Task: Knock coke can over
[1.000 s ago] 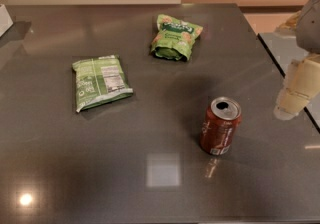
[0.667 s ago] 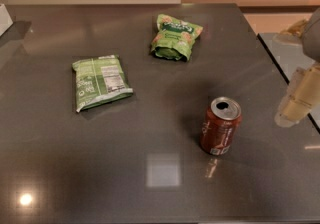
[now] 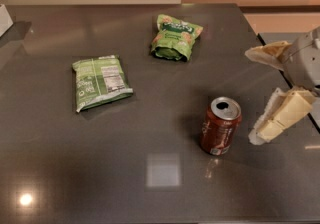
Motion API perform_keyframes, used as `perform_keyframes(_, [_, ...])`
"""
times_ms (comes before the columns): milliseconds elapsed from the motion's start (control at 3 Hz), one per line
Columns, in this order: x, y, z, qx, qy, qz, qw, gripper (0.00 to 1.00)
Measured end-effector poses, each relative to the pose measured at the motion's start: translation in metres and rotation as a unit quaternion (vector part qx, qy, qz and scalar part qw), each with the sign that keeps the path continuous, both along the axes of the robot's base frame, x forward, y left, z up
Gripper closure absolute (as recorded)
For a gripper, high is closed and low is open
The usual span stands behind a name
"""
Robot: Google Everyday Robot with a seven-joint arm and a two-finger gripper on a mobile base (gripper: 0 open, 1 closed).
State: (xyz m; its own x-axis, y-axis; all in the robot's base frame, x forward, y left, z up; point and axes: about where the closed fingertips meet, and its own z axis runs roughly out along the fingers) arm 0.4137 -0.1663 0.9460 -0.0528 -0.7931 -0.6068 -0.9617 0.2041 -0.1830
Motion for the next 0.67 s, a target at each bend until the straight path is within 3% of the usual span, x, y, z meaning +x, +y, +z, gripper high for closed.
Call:
perform_keyframes(333, [-0.005,0.023,-0.011,0.057,-0.001,0.029,0.9980,0.00])
perform_keyframes(667, [-0.008,0.033,-0.027,0.088,0.009,0.046,0.9950,0.00])
